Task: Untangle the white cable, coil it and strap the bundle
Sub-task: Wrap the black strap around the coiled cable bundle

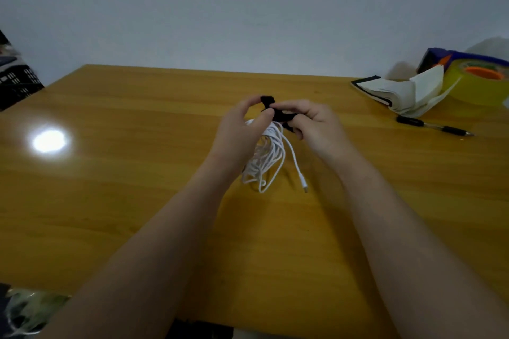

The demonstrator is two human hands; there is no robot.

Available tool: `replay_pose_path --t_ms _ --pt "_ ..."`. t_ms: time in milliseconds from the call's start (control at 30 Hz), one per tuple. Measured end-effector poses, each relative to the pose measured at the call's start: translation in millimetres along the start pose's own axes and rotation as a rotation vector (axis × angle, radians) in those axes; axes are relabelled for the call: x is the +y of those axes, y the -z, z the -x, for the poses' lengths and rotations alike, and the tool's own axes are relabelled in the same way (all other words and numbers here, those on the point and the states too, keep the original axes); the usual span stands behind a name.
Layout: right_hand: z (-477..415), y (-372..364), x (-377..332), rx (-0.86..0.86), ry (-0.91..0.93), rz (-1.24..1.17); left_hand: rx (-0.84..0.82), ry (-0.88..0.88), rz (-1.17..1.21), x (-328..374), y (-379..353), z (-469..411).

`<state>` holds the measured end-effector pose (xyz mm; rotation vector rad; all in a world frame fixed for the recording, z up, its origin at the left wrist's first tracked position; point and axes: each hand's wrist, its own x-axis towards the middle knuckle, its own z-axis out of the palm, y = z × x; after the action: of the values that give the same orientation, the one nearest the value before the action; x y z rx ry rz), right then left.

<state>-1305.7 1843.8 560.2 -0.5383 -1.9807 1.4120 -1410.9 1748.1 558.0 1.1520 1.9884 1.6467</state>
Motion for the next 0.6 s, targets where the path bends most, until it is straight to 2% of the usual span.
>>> replay_pose_path --t_ms 100,200,367,500,600 --pt "9.5 -5.7 -2.5 0.068 0.038 -0.007 0.026 -0.023 -0.062 -2.7 5.3 1.7" --pt "16.9 -7.2 0.1 0.099 -0.001 0.034 0.02 -0.051 -0.147 -3.5 7.5 6.4" --pt "30.7 -2.6 -10.4 0.061 0.043 0.267 -0.068 -0.065 -0.313 0.9 11.3 18.0" --pt "43.7 -2.1 -21.2 0.061 0.076 0.314 -0.067 -0.026 -0.189 4.0 10.9 25.4" --pt "58.4 3.5 -25.3 0.066 0.149 0.254 0.047 0.085 -0.036 0.7 24.8 23.8"
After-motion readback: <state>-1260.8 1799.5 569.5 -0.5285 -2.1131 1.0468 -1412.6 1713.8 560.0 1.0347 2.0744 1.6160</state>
